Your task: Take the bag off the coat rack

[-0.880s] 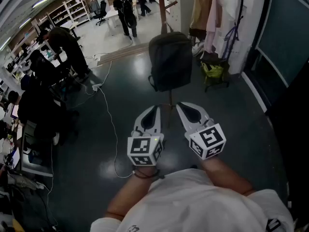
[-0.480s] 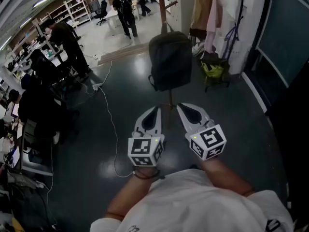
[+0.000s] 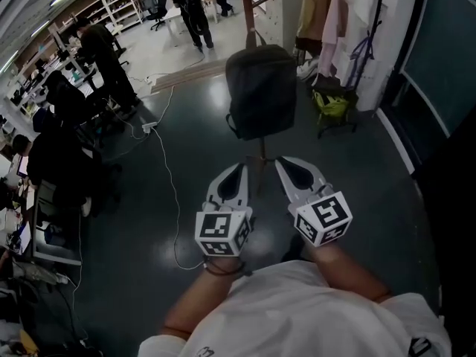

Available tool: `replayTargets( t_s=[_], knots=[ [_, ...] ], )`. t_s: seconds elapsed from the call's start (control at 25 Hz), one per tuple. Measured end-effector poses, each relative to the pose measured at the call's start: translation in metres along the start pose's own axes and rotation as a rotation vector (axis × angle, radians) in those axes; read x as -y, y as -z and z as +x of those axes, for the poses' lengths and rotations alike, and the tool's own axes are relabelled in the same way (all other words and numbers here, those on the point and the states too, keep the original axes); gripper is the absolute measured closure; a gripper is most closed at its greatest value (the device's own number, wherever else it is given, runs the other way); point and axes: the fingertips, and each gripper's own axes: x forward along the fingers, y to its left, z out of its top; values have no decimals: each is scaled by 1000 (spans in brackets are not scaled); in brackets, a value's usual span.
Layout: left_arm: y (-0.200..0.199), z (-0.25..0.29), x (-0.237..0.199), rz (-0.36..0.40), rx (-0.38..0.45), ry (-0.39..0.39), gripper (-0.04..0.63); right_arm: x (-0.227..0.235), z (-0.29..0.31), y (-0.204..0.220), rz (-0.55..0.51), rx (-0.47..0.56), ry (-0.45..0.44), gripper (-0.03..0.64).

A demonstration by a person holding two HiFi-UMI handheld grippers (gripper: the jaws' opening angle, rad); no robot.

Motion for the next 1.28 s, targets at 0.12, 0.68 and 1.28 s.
replayTargets(
  t_s=[0.12, 0.68, 1.28],
  knots=[
    [6, 21, -5, 3, -4, -11, 589, 17, 13, 6, 7, -5, -20, 615],
    [1, 154, -21, -1, -14, -93, 589, 137, 86, 4, -3, -35, -105, 614],
    [-14, 224, -39, 10, 8, -85, 589, 177, 135, 6, -8, -54, -171, 612]
  ],
)
